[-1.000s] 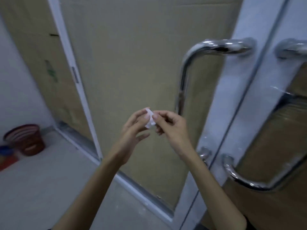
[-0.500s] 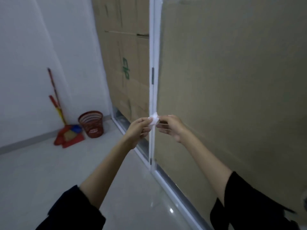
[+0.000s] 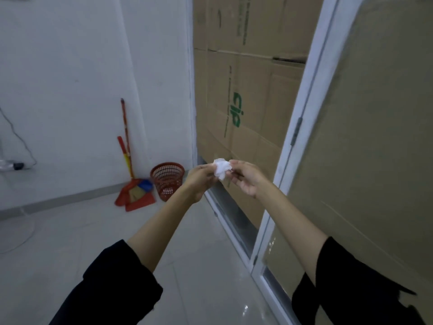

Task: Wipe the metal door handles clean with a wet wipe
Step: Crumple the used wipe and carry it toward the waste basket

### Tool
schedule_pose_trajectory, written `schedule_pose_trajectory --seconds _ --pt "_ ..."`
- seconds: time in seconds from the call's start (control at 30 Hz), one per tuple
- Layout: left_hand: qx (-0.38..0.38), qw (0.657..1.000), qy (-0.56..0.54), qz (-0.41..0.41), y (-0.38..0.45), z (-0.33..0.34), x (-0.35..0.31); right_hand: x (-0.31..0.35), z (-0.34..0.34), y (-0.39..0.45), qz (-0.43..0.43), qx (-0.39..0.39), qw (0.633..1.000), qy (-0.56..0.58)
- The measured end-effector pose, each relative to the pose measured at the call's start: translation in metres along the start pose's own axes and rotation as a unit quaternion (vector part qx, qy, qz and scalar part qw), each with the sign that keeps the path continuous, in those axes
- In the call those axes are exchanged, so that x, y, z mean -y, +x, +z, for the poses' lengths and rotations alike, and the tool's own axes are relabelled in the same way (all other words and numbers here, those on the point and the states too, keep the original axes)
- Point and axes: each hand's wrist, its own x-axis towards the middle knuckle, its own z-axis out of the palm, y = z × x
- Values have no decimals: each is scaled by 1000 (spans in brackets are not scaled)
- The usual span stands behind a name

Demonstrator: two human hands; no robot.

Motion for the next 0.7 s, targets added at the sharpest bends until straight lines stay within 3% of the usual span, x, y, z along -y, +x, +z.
schedule_pose_trajectory --seconds 0.27,0.57,0.7 --pt "-91 993 -49 50 118 -83 -19 -13 81 139 49 37 997 -43" --pt "-147 988 27 39 299 -162 -91 -1 166 330 83 121 989 32" --pt "-164 984 40 50 359 -192 -120 0 199 398 83 122 989 -1"
